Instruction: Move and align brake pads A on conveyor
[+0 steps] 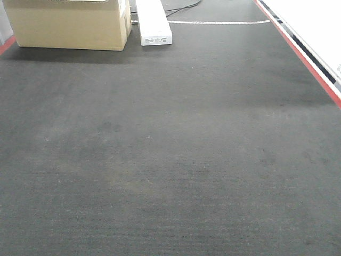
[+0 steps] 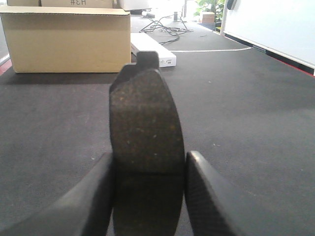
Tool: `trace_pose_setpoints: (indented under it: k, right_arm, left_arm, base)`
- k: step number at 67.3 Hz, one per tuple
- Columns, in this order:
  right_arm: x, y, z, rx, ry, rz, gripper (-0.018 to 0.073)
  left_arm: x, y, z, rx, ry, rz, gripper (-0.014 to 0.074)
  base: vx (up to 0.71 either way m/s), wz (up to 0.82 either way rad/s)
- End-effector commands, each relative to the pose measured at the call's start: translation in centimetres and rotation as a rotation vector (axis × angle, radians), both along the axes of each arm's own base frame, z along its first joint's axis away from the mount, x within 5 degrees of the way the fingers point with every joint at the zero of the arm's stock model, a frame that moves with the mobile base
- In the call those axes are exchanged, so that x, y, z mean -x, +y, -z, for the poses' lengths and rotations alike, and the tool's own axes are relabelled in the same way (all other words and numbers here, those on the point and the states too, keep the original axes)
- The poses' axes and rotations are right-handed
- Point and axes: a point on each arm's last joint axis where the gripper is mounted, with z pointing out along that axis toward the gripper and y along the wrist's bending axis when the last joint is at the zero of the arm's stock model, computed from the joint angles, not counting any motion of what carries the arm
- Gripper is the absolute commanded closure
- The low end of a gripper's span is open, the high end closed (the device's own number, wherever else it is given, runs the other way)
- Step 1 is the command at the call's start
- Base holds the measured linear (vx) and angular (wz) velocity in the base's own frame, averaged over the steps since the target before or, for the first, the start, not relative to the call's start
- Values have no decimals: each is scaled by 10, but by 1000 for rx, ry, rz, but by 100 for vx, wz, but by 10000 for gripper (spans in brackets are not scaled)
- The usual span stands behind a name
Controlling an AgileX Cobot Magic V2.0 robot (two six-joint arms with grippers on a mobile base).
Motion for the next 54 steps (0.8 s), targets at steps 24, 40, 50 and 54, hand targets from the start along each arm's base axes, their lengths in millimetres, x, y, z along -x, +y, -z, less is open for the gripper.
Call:
trace_pose_setpoints:
  k: [24, 40, 50, 54]
  right_arm:
    - [-2, 0, -18, 3, -117, 2, 566]
    - [-2, 0, -18, 3, -117, 2, 566]
    - [-2, 0, -18, 3, -117, 2, 566]
    - [-2, 0, -18, 3, -117, 2, 566]
  left_arm:
    - [-1, 0, -18, 23, -117, 3, 602]
    - [-1, 0, -18, 23, -117, 3, 602]
    - [-1, 0, -18, 23, -117, 3, 602]
    - [-1, 0, -18, 23, -117, 3, 602]
  base:
    - [0, 0]
    - [0, 0]
    - [0, 0]
    - [0, 0]
